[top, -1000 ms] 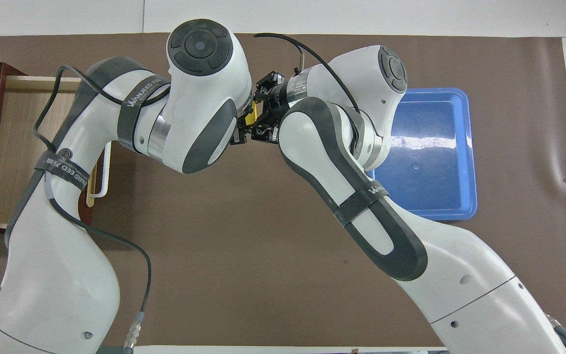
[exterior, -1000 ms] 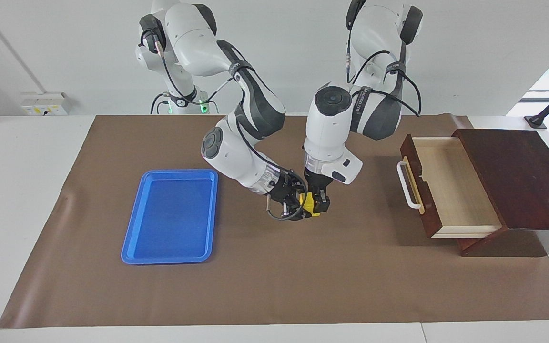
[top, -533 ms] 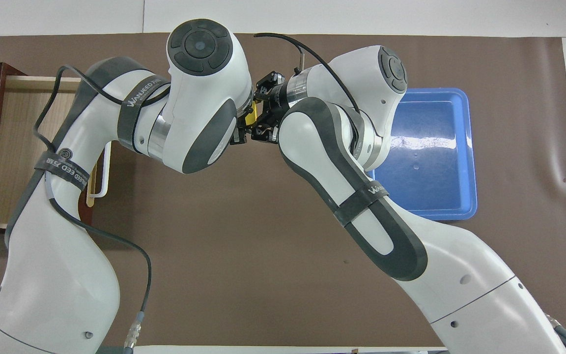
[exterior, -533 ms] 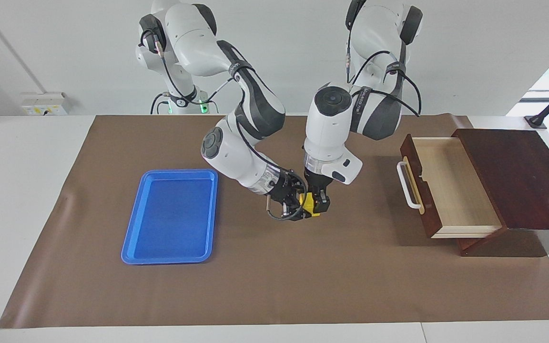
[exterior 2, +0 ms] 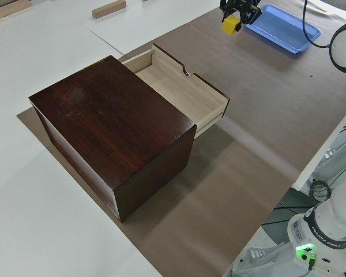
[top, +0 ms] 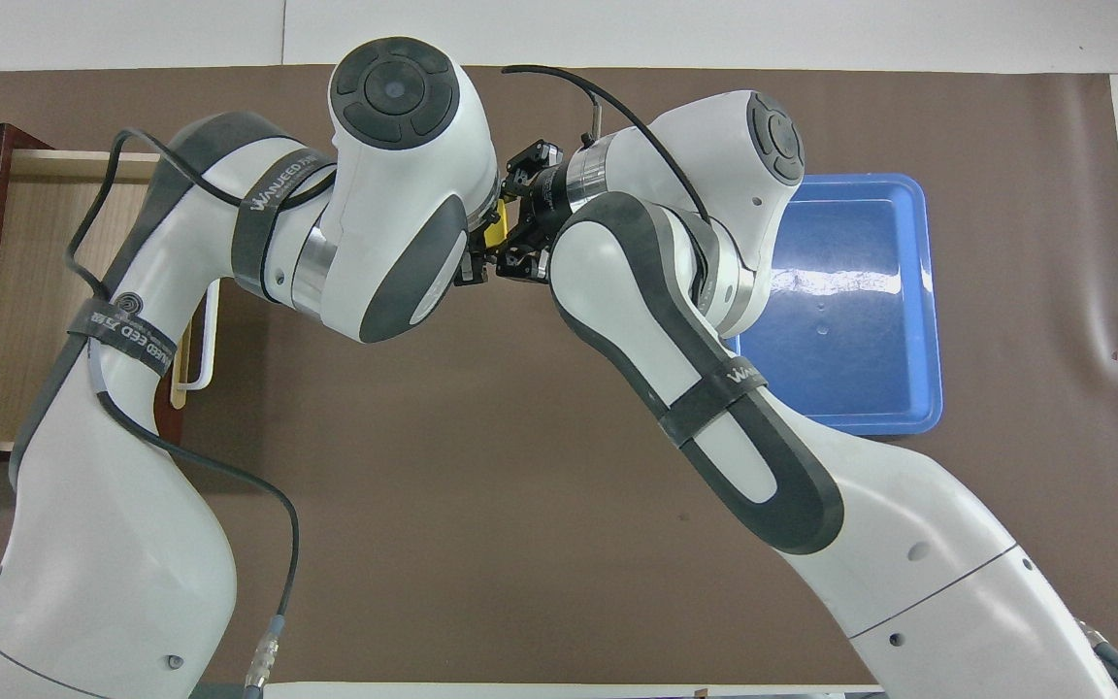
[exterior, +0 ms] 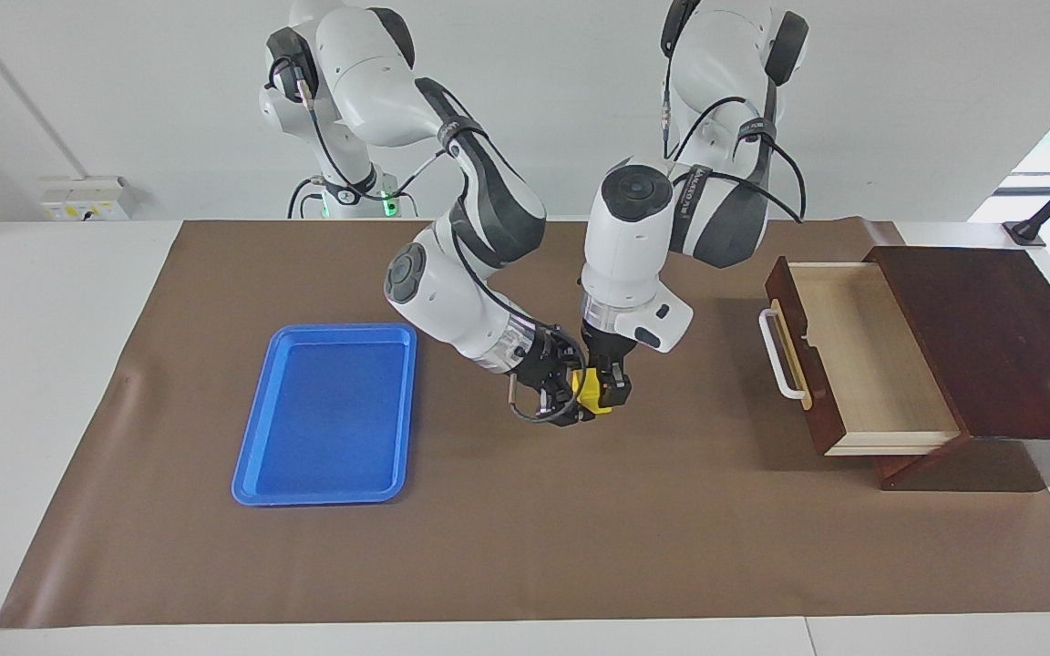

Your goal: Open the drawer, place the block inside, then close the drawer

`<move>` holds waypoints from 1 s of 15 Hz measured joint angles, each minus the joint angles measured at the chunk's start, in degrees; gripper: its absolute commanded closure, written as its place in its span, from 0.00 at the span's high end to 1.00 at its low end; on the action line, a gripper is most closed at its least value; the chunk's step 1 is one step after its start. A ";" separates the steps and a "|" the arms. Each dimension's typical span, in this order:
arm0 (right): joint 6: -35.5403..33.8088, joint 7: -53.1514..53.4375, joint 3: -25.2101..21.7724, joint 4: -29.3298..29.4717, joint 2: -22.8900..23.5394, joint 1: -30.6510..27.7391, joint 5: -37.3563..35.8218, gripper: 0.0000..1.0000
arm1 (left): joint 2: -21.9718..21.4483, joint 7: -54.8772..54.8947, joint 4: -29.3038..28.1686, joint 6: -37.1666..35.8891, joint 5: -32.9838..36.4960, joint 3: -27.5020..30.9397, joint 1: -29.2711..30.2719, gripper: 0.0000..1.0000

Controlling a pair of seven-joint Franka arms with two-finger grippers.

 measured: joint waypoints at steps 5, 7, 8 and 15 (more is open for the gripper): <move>1.22 0.00 -0.01 -0.06 0.38 0.00 0.02 1.00 | -0.13 -0.26 0.01 -0.66 -0.24 -0.26 -0.02 0.00; 1.22 0.00 0.01 -0.06 0.38 -0.01 0.02 1.00 | -0.14 -0.30 0.02 -0.72 -0.24 -0.25 -0.02 0.00; 1.20 0.00 0.01 -0.06 0.38 -0.02 0.02 1.00 | -0.14 -0.32 0.02 -0.72 -0.24 -0.25 -0.02 0.00; 0.48 0.00 -0.22 -0.06 0.26 -1.06 0.03 1.00 | -0.76 0.08 0.11 -1.47 0.04 1.97 2.09 0.00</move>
